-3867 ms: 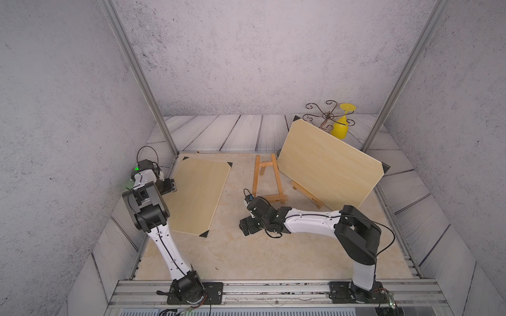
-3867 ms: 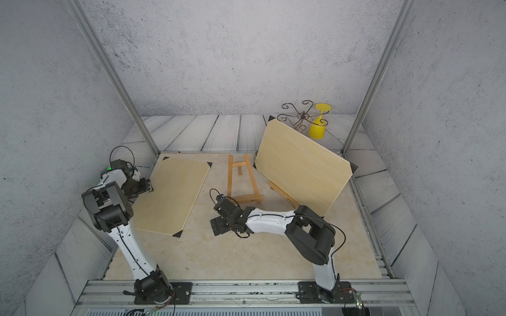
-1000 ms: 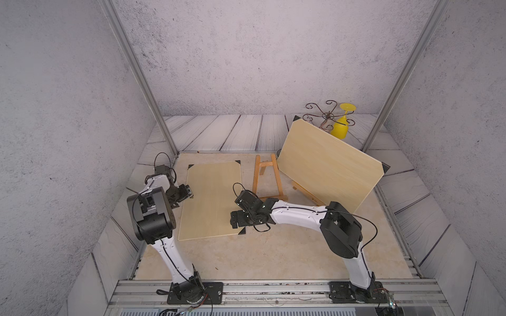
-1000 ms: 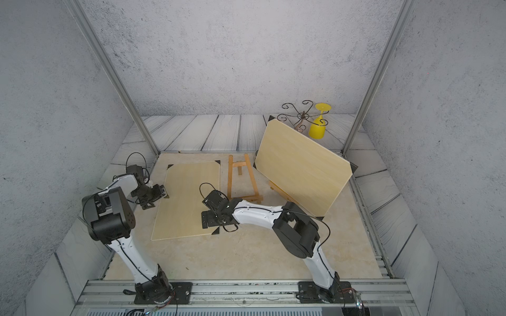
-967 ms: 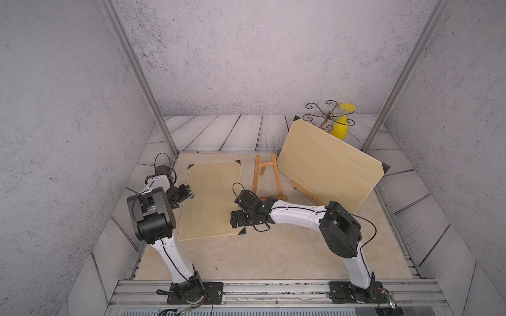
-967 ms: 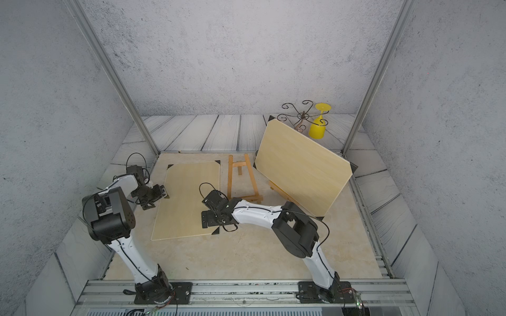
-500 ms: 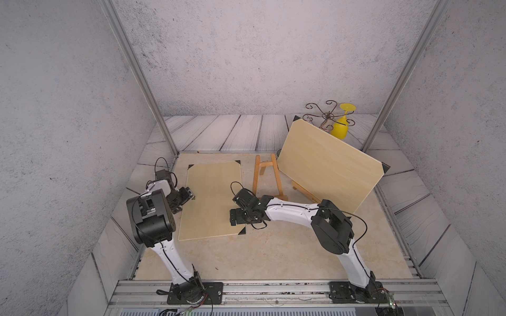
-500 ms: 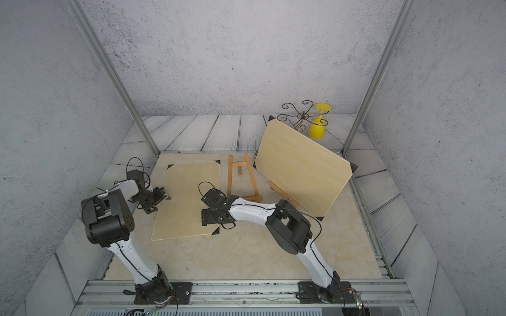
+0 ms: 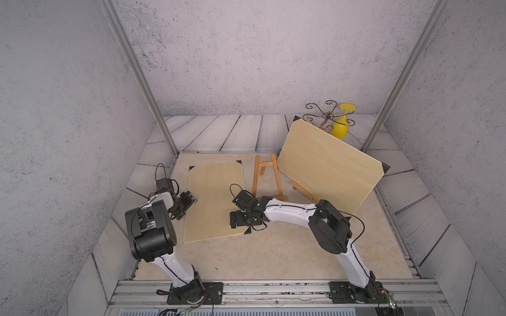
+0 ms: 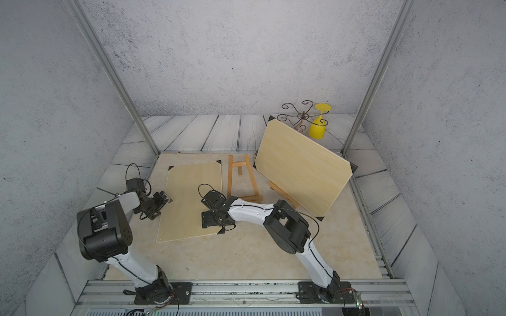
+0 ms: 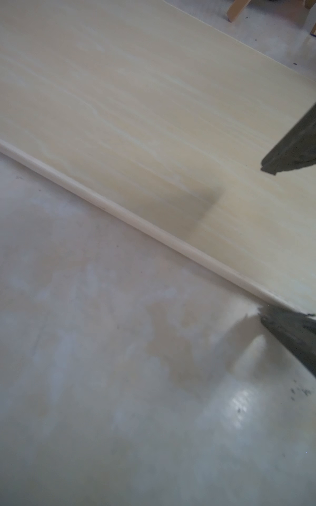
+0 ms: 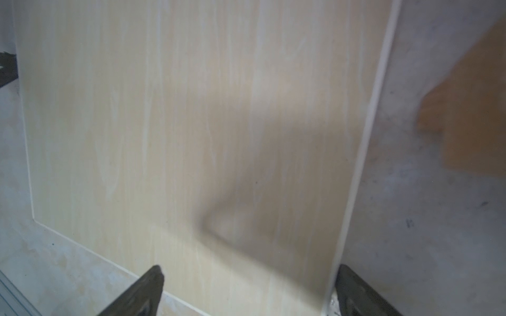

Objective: Assemble the easel
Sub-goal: Adjust the drawing board at the center of the board.

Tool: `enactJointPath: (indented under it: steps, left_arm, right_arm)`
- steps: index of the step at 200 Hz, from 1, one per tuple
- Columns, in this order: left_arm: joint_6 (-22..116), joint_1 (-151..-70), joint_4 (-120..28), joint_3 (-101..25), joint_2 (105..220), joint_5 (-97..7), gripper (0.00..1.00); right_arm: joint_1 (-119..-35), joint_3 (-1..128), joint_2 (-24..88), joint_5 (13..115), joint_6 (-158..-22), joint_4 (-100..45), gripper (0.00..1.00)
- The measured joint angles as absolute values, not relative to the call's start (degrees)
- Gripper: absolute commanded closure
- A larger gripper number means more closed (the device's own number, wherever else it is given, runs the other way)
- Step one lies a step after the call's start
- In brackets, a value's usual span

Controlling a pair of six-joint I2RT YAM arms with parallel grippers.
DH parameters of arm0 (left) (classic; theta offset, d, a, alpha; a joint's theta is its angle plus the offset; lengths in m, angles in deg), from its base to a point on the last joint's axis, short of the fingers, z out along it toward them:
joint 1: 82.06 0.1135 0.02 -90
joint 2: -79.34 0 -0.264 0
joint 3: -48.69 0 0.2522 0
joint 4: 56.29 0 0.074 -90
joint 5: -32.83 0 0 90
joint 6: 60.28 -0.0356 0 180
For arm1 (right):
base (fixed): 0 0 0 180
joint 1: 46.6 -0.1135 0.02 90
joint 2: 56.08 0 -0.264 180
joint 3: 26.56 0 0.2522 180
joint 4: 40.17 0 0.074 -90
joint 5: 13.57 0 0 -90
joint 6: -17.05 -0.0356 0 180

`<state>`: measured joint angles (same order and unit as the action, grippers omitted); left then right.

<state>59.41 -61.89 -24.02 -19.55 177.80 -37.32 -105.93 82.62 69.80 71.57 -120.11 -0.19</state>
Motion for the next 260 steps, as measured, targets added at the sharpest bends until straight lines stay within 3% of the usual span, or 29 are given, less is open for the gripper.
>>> enactJointPath:
  steps: [33, 68, 134, 179, 260]
  left_arm:
    - [61.56, -62.33, -28.51, -12.71, 172.57, -38.02, 0.17]
    - [63.26, -62.31, -23.76, -9.27, 167.3, -40.09, 0.14]
    - [63.57, -57.98, -11.24, -17.73, 165.99, -46.96, 0.12]
    - [62.1, -56.08, -12.51, -24.75, 171.68, -44.12, 0.14]
    - [61.01, -56.21, -15.72, -26.76, 179.59, -39.46, 0.14]
  right_arm:
    - [-105.3, 79.52, 67.99, 70.39, -119.21, -1.44, 0.03]
    - [-105.52, 74.56, 64.77, 68.95, -118.34, -3.05, 0.02]
    - [-106.76, 73.51, 64.21, 67.85, -116.83, -4.04, 0.01]
    - [-106.0, 74.62, 64.1, 69.23, -117.7, -1.94, 0.01]
    - [-102.57, 82.1, 69.23, 70.5, -119.43, -0.76, 0.01]
